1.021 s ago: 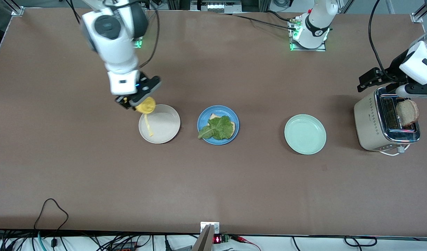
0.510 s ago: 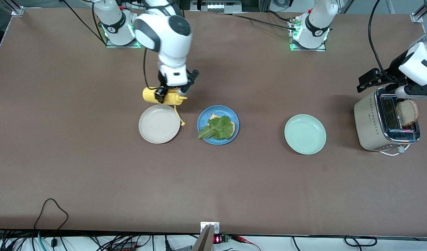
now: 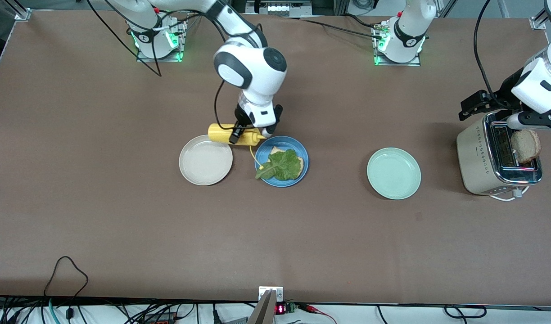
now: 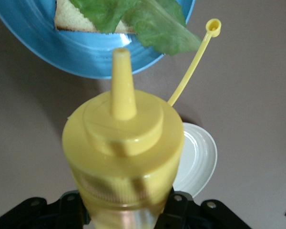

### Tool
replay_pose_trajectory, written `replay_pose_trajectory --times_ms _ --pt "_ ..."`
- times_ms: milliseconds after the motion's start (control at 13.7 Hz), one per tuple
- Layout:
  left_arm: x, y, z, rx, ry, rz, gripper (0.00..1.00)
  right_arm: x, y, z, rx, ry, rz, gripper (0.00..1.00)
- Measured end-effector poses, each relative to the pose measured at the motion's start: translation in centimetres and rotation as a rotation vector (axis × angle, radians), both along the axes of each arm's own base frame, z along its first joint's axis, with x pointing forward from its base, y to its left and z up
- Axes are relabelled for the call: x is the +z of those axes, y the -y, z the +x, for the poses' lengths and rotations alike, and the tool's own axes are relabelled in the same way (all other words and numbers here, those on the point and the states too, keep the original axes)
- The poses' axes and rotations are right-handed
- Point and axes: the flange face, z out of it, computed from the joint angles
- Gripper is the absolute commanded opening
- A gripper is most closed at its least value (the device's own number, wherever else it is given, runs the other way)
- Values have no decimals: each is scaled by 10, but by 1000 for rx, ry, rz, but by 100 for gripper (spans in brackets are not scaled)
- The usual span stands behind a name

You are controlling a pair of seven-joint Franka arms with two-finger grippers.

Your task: Make sandwich in blue plate with both arms

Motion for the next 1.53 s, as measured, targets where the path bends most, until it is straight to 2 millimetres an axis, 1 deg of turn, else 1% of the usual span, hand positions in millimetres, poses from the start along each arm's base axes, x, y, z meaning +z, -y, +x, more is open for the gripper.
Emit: replay_pose_trajectory --times_ms 146,292,438,583,656,729,802,875,948,1021,1094,1167,1240,1385,1458,1531 --pt "0 0 0 0 0 0 100 -9 -2 4 -6 0 -8 0" --pt "0 0 0 0 0 0 100 -3 4 14 -25 11 -9 0" --pt "0 0 0 0 0 0 100 18 22 35 -63 32 2 0" --pt "0 -1 1 2 2 0 100 51 52 56 -106 4 37 0" --pt "1 -3 2 5 5 0 100 71 74 67 -116 -27 63 0" --pt "1 -8 5 14 8 -1 100 91 101 77 -114 -52 84 0" --pt "1 -19 10 33 10 0 100 112 135 86 -108 -74 103 0" --pt "-2 -40 15 62 7 2 100 134 175 93 -103 -99 132 0" --pt "-8 -66 20 76 2 1 100 151 215 97 -101 -123 174 0" --pt "-15 -91 23 81 -5 -1 100 162 253 99 -94 -146 231 0" --pt "-23 -117 27 83 -11 -3 100 167 292 99 -78 -169 295 0" --pt "-31 -142 30 80 -16 -6 100 166 329 97 -57 -187 348 0" --pt "-40 -167 33 66 -23 -11 100 161 363 95 -36 -204 388 0" --pt "-64 -213 38 25 -43 -25 100 148 418 93 9 -233 476 0" --pt "-78 -232 41 1 -56 -35 100 142 440 92 34 -244 527 0" --pt "-93 -245 43 -25 -70 -46 100 135 461 91 62 -251 577 0"
